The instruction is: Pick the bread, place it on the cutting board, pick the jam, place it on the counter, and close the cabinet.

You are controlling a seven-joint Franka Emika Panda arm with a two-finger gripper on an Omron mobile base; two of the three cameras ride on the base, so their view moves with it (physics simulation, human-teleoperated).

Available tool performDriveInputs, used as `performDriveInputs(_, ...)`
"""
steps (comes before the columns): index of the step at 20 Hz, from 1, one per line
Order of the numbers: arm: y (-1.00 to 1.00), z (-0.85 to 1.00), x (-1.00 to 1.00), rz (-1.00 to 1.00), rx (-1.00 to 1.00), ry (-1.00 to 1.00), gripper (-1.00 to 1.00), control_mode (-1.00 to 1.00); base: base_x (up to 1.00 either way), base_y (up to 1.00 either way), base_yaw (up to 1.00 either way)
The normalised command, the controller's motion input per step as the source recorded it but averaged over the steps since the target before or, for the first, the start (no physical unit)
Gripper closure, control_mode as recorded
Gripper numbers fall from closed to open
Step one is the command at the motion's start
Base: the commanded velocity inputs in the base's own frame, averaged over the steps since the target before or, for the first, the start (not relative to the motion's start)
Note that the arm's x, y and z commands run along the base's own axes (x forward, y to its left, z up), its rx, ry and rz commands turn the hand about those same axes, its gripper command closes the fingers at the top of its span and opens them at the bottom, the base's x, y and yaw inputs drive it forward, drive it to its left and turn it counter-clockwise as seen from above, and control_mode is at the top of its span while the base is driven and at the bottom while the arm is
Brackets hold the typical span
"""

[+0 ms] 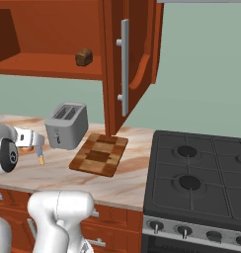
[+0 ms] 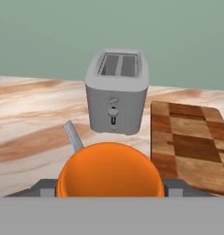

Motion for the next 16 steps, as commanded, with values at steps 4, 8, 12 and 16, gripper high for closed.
performDriveInputs(4,0.27,-0.29,0.05,0.00,0.00,0.03,1.00,-1.00,0.00,0.00,0.00)
performDriveInputs(8,0.30,-0.37,0.13,0.00,0.00,0.00,1.00,-1.00,0.00,0.00,0.00)
performDriveInputs(12,0.31,-0.35,0.16,0.00,0.00,0.00,1.00,-1.00,0.00,0.00,0.00)
performDriveInputs(16,0.34,-0.32,0.17,0.00,0.00,0.02,1.00,-1.00,0.00,0.00,0.00)
